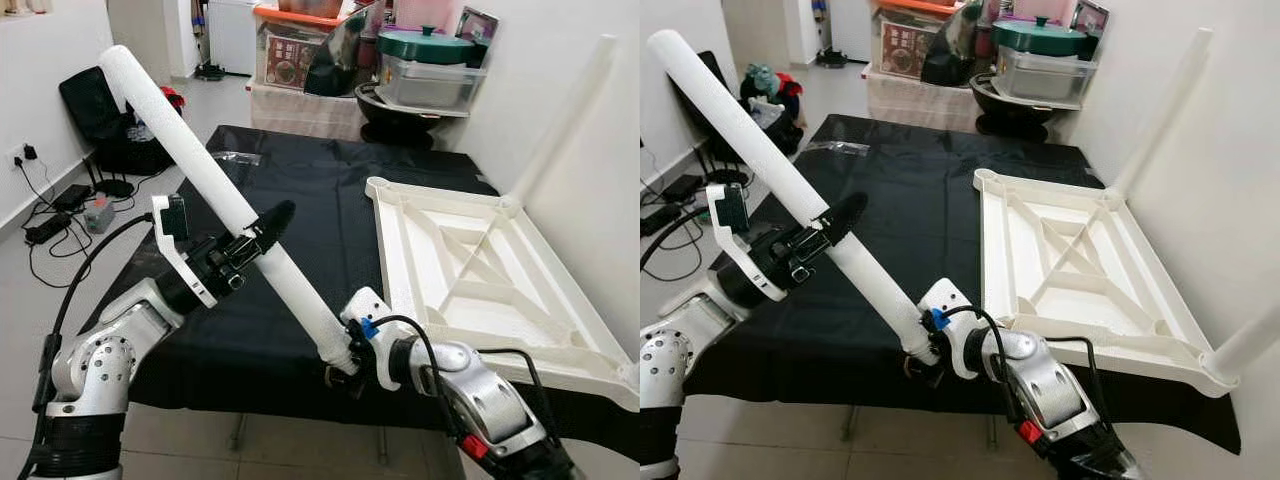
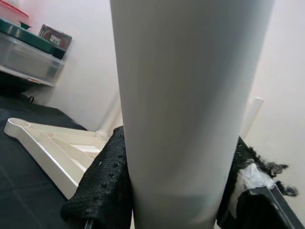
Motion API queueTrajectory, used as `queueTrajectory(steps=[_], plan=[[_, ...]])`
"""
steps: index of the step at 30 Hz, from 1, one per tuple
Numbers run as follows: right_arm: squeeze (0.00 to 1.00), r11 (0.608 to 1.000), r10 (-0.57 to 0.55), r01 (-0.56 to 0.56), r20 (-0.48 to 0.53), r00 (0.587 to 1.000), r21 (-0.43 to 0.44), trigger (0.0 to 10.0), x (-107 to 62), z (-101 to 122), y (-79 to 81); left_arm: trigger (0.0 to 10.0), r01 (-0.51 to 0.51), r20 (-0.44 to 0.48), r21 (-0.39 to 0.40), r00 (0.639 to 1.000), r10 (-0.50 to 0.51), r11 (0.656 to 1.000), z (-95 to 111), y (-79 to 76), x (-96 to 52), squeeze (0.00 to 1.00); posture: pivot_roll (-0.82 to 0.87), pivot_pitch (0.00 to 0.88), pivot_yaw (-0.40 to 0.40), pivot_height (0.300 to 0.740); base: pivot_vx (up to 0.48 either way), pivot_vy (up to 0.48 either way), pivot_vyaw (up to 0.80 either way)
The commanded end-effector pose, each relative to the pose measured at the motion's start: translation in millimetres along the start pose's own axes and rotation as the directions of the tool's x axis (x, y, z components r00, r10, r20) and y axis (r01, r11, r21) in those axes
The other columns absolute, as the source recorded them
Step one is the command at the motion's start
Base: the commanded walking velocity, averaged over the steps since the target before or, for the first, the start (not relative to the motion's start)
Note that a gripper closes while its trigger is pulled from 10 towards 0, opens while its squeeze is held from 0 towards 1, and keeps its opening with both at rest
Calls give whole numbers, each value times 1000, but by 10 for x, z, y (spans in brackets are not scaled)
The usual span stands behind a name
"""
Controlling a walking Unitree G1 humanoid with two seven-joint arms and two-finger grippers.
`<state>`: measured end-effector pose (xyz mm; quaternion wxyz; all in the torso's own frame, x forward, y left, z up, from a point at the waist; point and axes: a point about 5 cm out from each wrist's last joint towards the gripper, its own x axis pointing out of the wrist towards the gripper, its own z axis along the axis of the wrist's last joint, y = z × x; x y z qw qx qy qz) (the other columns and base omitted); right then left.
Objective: Building children table
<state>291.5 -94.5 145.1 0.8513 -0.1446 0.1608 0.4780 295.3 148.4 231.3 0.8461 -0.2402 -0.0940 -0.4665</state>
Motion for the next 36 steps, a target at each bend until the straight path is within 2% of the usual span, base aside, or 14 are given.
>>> queueTrajectory(steps=[1, 8, 13, 17, 20, 22, 29, 35, 36], plan=[[1000, 991, 6, 9, 117, 993, -132, 10000, 1, 455, 30, 3176, -3, -155, -59, 988, -6, 998, -334, 6, 37, 0, 88, 0, -89, 740, 0, 0, 0], [1000, 986, -69, 92, 162, 984, -139, 10000, -30, 706, -34, 3294, -8, -173, -31, 985, 3, 999, -400, 22, 24, 0, 77, 0, -86, 740, 0, 0, 0], [984, 985, -80, 103, 163, 983, -137, 10000, -38, 736, -38, 3412, -9, -172, -30, 985, 4, 1000, -407, 27, 24, 0, 74, 0, -87, 740, 0, 0, 0], [973, 987, -67, 74, 51, 996, -146, 10000, -45, 499, -25, 3333, -11, -158, -16, 987, 9, 1000, -372, 32, 43, 0, 78, 0, -95, 740, 0, 0, 0], [973, 987, -64, 68, 32, 997, -143, 10000, -52, 458, -22, 3333, -13, -157, -11, 988, 11, 1000, -361, 38, 42, 0, 78, 0, -95, 740, 0, 0, 0], [965, 989, -69, 67, -13, 998, -130, 10000, -67, 345, -36, 3294, -25, -148, -5, 989, 24, 1000, -332, 65, 27, 0, 78, 0, -97, 740, 0, 0, 0], [949, 994, -63, 58, -59, 996, -92, 10000, -61, 202, 5, 3333, -37, -132, 0, 991, 36, 999, -300, 89, 22, 0, 79, 0, -95, 740, 0, 0, 0], [937, 996, -73, 68, -72, 995, -65, 10000, 34, 143, 40, 3412, -37, -109, -13, 993, 35, 999, -274, 92, 51, 0, 81, 0, -93, 740, 0, 0, 0], [792, 996, -75, 70, -80, 994, -55, 10000, 92, 109, 55, 3451, -36, -100, -18, 994, 34, 999, -261, 94, 71, 0, 84, 0, -94, 740, 0, 0, 0]])
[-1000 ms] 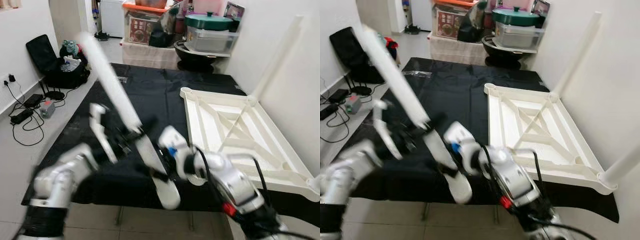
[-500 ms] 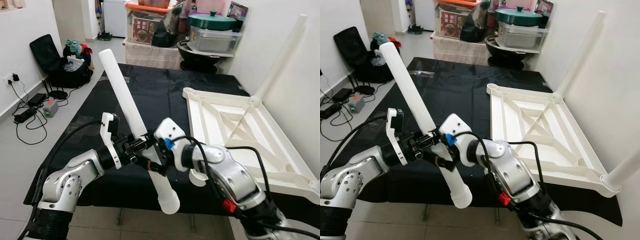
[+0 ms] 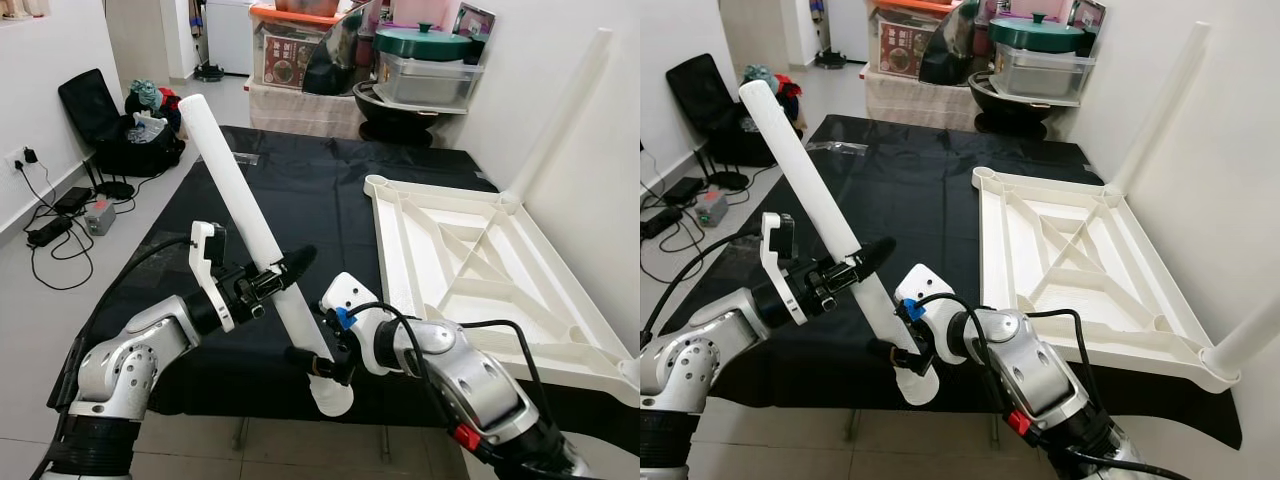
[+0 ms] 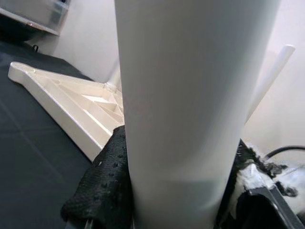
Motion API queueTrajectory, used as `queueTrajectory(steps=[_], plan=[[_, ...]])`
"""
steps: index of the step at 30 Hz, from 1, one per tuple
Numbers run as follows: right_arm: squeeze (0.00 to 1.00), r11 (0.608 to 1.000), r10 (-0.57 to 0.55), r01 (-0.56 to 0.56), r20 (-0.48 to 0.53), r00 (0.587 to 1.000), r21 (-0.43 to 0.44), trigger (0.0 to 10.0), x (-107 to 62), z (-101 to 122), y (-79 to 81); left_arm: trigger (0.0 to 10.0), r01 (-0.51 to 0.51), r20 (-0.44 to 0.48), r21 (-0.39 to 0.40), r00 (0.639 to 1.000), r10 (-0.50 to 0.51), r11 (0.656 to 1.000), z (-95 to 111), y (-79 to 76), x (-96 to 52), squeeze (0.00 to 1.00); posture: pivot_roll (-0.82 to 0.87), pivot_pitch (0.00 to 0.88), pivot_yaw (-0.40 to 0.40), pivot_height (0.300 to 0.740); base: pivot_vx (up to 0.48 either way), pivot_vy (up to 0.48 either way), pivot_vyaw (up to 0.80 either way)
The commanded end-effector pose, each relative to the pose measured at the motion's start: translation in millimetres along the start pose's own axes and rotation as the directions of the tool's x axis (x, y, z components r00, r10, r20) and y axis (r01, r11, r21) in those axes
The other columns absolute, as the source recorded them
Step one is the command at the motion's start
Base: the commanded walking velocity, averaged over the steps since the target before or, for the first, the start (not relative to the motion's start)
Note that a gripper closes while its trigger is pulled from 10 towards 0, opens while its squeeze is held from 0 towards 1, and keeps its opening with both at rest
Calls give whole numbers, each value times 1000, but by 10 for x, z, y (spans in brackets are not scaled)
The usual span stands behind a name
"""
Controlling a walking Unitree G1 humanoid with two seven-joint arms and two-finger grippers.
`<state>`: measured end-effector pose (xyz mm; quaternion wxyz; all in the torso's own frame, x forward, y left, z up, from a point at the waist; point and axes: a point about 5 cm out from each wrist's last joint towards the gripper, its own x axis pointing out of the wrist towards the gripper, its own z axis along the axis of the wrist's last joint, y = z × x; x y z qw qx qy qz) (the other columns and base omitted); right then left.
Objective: Building children table
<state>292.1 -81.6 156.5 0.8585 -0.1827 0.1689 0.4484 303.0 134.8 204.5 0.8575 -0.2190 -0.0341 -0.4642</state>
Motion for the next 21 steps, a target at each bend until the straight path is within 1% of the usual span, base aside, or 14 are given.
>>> queueTrajectory(steps=[1, 2, 4, 7, 8, 10, 11, 14, 15, 16, 17, 18, 20, 21], plan=[[616, 1000, -3, 4, -28, 1000, 9, 10000, 138, -70, 58, 3412, 7, 36, -14, 999, -7, 1000, 57, -1, 57, 0, 90, 0, -93, 740, 0, 0, 0], [616, 1000, -3, 4, -28, 1000, 9, 10000, 138, -70, 58, 3412, 7, 36, -14, 999, -7, 1000, 57, -1, 57, 0, 90, 0, -93, 740, 0, 0, 0], [286, 1000, 3, -3, -16, 1000, 20, 10000, 186, -49, 95, 3294, 7, 41, -17, 999, -7, 1000, 60, -1, 67, 0, 93, 0, -94, 740, 0, 0, 0], [286, 1000, 7, -7, 16, 1000, 23, 10000, 222, 13, 123, 3294, 6, 49, -26, 999, -4, 1000, 59, 2, 67, 0, 92, 0, -94, 740, 0, 0, 0], [137, 1000, 12, -13, 31, 999, 27, 7686, 250, 46, 148, 3216, 4, 54, -34, 999, -2, 999, 57, 3, 67, 0, 90, 0, -94, 740, 0, 0, 0], [137, 999, 15, -16, 40, 999, 30, 7686, 268, 67, 167, 3216, 2, 58, -40, 998, 0, 999, 56, 5, 67, 0, 90, 0, -94, 740, 0, 0, 0], [0, 999, 14, -15, 49, 999, 30, 4980, 291, 86, 187, 3176, 1, 60, -43, 998, 2, 999, 50, 5, 71, 0, 94, 0, -95, 740, 0, 0, 0], [0, 999, 13, -14, 56, 998, 29, 4980, 305, 98, 199, 3176, 0, 60, -45, 998, 2, 999, 45, 5, 73, 0, 94, 0, -95, 740, 0, 0, 0], [0, 999, -5, 3, 69, 998, 38, 3725, 323, 119, 187, 3137, 1, 60, -48, 998, 2, 999, 37, 3, 77, 0, 96, 0, -96, 740, 0, 0, 0], [0, 998, -25, 21, 85, 996, 51, 3137, 335, 151, 164, 3098, 2, 59, -52, 998, 1, 999, 29, 1, 78, 0, 95, 0, -96, 740, 0, 0, 0], [0, 998, -25, 21, 85, 996, 51, 3137, 335, 151, 164, 3098, 2, 59, -52, 998, 1, 999, 29, 1, 78, 0, 95, 0, -96, 740, 0, 0, 0], [0, 997, -44, 38, 98, 994, 62, 2863, 347, 176, 135, 3098, 0, 58, -57, 998, 3, 998, 22, 6, 77, 0, 95, 0, -96, 740, 0, 0, 0], [0, 997, -56, 49, 106, 993, 68, 2863, 354, 192, 117, 3098, -2, 58, -60, 998, 5, 998, 17, 9, 76, 0, 90, 0, -94, 740, 0, 0, 0], [0, 996, -69, 61, 107, 992, 70, 2275, 360, 192, 100, 3020, -3, 60, -64, 998, 7, 998, 16, 12, 76, 0, 90, 0, -94, 740, 0, 0, 0]])
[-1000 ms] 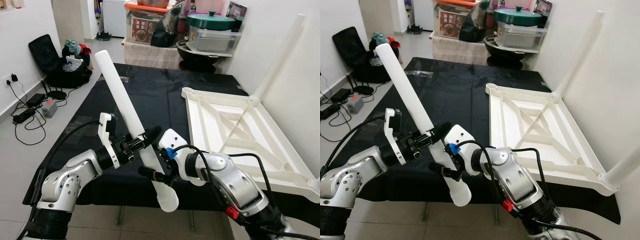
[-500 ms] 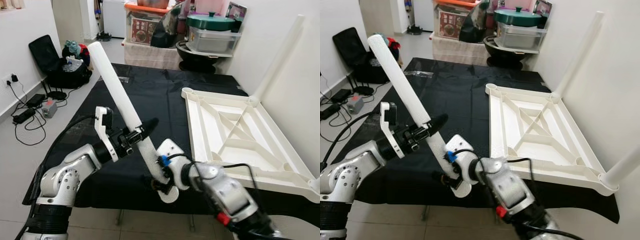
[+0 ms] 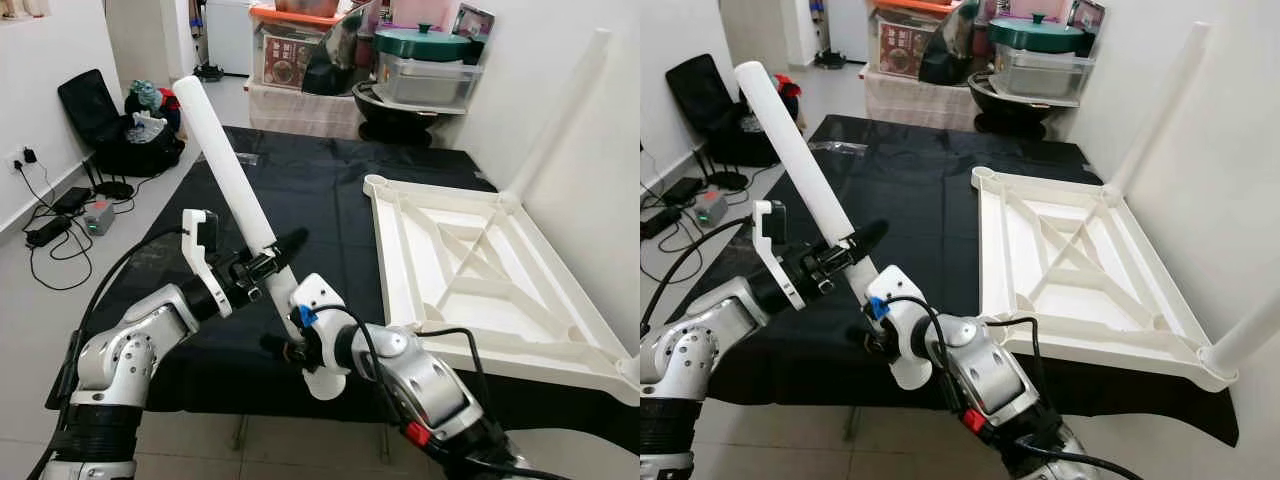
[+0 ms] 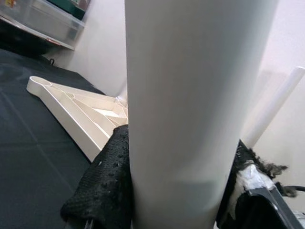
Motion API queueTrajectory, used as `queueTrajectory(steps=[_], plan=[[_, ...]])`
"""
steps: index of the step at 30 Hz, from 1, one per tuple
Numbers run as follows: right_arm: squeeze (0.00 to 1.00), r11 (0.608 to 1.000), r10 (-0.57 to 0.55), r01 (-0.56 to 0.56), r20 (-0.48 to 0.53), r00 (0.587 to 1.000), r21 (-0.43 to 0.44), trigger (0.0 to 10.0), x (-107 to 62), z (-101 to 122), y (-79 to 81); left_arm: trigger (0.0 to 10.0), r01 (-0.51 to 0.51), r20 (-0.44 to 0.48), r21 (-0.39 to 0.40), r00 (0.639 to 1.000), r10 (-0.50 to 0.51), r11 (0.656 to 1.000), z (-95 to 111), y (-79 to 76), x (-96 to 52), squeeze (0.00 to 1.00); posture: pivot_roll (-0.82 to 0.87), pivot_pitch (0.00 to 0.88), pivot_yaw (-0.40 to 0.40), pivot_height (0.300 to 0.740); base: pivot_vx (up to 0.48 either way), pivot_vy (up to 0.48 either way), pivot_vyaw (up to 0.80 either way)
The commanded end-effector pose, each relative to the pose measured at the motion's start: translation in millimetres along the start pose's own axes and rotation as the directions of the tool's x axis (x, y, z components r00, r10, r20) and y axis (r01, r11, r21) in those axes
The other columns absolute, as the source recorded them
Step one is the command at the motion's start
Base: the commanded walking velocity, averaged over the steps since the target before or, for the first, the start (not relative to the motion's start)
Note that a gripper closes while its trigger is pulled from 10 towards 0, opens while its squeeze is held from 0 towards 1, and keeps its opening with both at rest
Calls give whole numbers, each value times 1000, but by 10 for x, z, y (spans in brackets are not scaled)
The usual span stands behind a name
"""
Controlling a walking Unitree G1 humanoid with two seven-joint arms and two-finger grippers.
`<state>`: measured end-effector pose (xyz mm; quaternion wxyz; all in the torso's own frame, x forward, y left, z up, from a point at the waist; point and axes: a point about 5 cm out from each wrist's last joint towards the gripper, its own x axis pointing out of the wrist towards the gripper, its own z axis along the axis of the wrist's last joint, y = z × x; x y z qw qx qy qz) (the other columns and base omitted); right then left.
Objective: Building children table
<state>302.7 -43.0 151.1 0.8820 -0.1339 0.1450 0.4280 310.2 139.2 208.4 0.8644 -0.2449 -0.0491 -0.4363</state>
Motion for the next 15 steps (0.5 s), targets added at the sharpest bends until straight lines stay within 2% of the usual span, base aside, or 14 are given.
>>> queueTrajectory(steps=[1, 12, 13, 15], plan=[[0, 999, -49, 49, 34, 998, -4, 0, 22, 44, -55, 2902, 44, 0, -44, 999, -44, 998, -52, -54, 59, 0, 90, 0, -94, 740, 0, 0, 0], [0, 993, -109, 105, 108, 988, 47, 0, 23, 144, -131, 2941, 42, -4, -50, 999, -43, 998, -67, -47, 66, 0, 91, 0, -94, 740, 0, 0, 0], [0, 992, -116, 110, 124, 986, 55, 0, 17, 165, -143, 5059, 30, -12, -34, 999, -30, 999, -72, -38, 62, 0, 88, 0, -92, 740, 0, 0, 0], [0, 992, -116, 110, 124, 986, 55, 0, 17, 165, -143, 5059, 30, -12, -34, 999, -30, 999, -72, -38, 62, 0, 88, 0, -92, 740, 0, 0, 0]])
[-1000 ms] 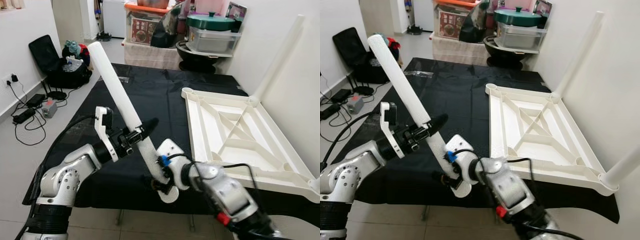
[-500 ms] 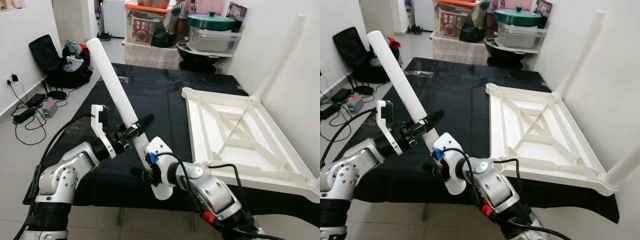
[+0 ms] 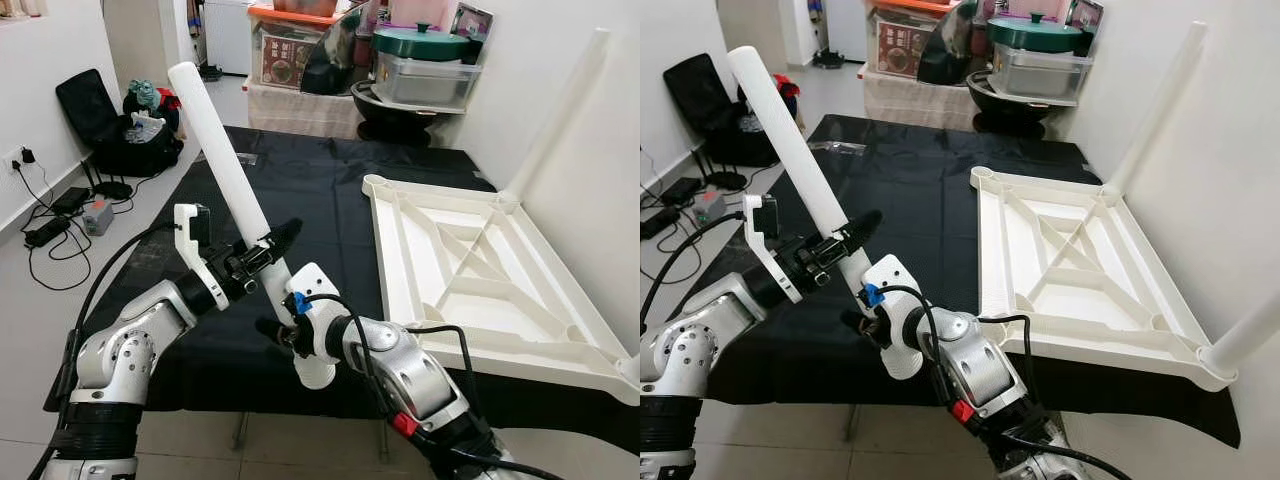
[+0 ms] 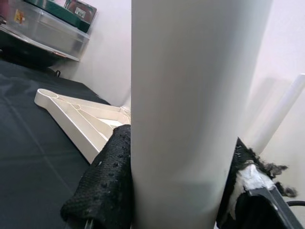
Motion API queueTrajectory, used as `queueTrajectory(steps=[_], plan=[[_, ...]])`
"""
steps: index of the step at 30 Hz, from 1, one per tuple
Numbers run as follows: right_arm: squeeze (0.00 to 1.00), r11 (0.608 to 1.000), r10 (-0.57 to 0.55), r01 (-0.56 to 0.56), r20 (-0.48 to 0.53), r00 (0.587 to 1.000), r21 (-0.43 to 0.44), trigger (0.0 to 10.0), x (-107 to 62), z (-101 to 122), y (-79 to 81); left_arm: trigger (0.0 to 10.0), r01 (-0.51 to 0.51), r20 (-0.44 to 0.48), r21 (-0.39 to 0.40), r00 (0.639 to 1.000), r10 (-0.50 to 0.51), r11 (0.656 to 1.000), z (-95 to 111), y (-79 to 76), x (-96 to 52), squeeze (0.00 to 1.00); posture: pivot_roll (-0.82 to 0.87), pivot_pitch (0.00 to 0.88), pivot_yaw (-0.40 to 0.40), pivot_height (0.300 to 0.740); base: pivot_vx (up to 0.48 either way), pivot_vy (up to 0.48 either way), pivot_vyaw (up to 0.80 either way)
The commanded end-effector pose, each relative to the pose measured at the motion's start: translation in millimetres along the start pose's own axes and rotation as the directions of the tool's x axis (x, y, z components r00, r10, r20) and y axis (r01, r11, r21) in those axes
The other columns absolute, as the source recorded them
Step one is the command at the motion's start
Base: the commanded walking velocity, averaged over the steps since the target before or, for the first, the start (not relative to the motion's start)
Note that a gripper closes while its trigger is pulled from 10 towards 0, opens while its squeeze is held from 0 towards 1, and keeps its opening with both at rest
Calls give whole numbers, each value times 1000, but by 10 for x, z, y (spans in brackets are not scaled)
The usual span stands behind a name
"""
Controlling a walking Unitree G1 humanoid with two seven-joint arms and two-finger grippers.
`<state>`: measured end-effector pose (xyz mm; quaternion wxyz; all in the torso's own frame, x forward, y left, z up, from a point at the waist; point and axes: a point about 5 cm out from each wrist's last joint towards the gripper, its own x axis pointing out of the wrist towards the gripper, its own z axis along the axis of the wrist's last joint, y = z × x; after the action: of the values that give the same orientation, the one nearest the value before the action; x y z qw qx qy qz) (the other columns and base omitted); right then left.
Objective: Building children table
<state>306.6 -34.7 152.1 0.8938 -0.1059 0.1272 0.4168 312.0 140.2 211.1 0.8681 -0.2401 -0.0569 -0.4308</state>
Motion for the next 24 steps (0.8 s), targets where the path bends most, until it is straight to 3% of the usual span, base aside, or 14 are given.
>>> queueTrajectory(steps=[1, 2, 6, 11, 12, 14, 17, 18, 19, 22, 23, 24], plan=[[0, 995, -102, 101, 81, 991, 19, 0, -59, 139, -191, 10000, 10, -24, -19, 1000, -10, 1000, -106, -25, 47, 0, 90, 0, -94, 740, 0, 0, 0], [0, 992, -125, 123, 84, 989, 30, 0, -71, 136, -238, 10000, -13, -15, 24, 1000, 13, 1000, -92, -6, 46, 1000, 93, 0, -96, 740, 0, 0, 0], [0, 986, -167, 164, 77, 983, 42, 0, -99, 113, -326, 10000, -42, 8, 66, 999, 42, 997, -60, 24, 46, 1000, 95, 0, -97, 740, 0, 0, 0], [0, 961, -273, 268, 67, 960, 70, 0, -150, 70, -486, 10000, -23, 47, 37, 999, 22, 999, -3, 6, 33, 1000, 91, 0, -96, 740, 0, 0, 0], [0, 937, -347, 343, 59, 936, 71, 0, -181, 47, -590, 10000, -42, 74, 18, 996, 41, 999, 28, 21, 34, 1000, 90, 0, -96, 740, 0, 0, 0], [0, 937, -347, 343, 59, 936, 71, 0, -181, 47, -590, 10000, -42, 74, 18, 996, 41, 999, 28, 21, 34, 1000, 90, 0, -96, 740, 0, 0, 0], [0, 880, -472, 467, 42, 881, 92, 0, -263, -3, -806, 10000, -60, 110, 4, 992, 59, 998, 78, 30, 31, 1000, 92, 0, -99, 740, 0, 0, 0], [0, 818, -572, 566, 38, 819, 104, 0, -368, -25, -1006, 10000, -54, 120, -2, 991, 53, 999, 96, 13, 11, 1000, 93, 0, -100, 740, 0, 0, 0], [0, 818, -572, 566, 38, 819, 104, 0, -368, -25, -1006, 10000, -54, 120, -2, 991, 53, 999, 96, 13, 11, 1000, 93, 0, -100, 740, 0, 0, 0], [0, 744, -662, 650, 35, 749, 156, 0, -488, -38, -1201, 10000, -51, 121, -1, 991, 51, 999, 87, 2, -18, 1000, 95, 0, -101, 740, 0, 0, 0], [0, 744, -662, 650, 35, 749, 156, 0, -488, -38, -1201, 10000, -51, 121, -1, 991, 51, 999, 87, 2, -18, 1000, 95, 0, -101, 740, 0, 0, 0], [0, 692, -715, 698, 43, 698, 183, 0, -580, -28, -1315, 10000, -82, 100, 9, 992, 81, 997, 43, 38, -45, 1000, 97, 0, -103, 740, 0, 0, 0]])
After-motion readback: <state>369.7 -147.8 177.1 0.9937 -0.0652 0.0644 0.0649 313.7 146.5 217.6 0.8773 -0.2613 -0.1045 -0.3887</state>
